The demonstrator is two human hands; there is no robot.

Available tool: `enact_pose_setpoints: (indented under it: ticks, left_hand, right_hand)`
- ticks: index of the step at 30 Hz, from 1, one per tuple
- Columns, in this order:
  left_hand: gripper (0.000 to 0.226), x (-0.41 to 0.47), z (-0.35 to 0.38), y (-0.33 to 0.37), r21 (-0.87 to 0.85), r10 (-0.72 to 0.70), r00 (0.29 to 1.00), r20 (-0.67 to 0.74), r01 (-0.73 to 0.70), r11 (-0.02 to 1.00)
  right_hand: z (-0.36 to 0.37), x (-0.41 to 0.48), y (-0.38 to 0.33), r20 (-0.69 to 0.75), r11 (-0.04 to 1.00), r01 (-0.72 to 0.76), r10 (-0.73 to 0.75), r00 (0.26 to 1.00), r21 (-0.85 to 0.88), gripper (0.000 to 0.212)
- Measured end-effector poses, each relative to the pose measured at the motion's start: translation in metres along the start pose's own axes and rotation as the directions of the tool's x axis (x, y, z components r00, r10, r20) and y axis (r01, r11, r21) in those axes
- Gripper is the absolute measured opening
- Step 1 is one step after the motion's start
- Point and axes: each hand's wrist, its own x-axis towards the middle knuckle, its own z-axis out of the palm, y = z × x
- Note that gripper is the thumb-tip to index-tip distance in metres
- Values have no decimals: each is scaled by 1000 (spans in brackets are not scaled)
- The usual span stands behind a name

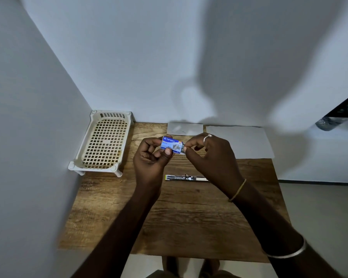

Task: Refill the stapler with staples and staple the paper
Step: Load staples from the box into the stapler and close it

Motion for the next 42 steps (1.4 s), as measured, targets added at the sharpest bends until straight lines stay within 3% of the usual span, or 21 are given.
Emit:
enact_pose_setpoints:
  ticks: [10,22,31,42]
  left_hand:
    - [25,-4,10,-11,-10,4,1000,-8,-5,1000]
    - [22,-6,13,-15,-44,-33,999,0,33,999]
    - [23,-7,12,-15,-59,-49,999,-19,47,997]
    - [23,-6,5,-17,-40,-79,996,-48,77,996]
  right_hand:
    - [-16,8,-1,77,956,55,-34,996,-289,17]
    - [-25,18,-2,206,904,141,-61,977,-403,18]
    - [-22,24,-3,274,916,145,-40,961,-374,17]
    - [-16,30,-4,359,843,280,-113,927,-459,15]
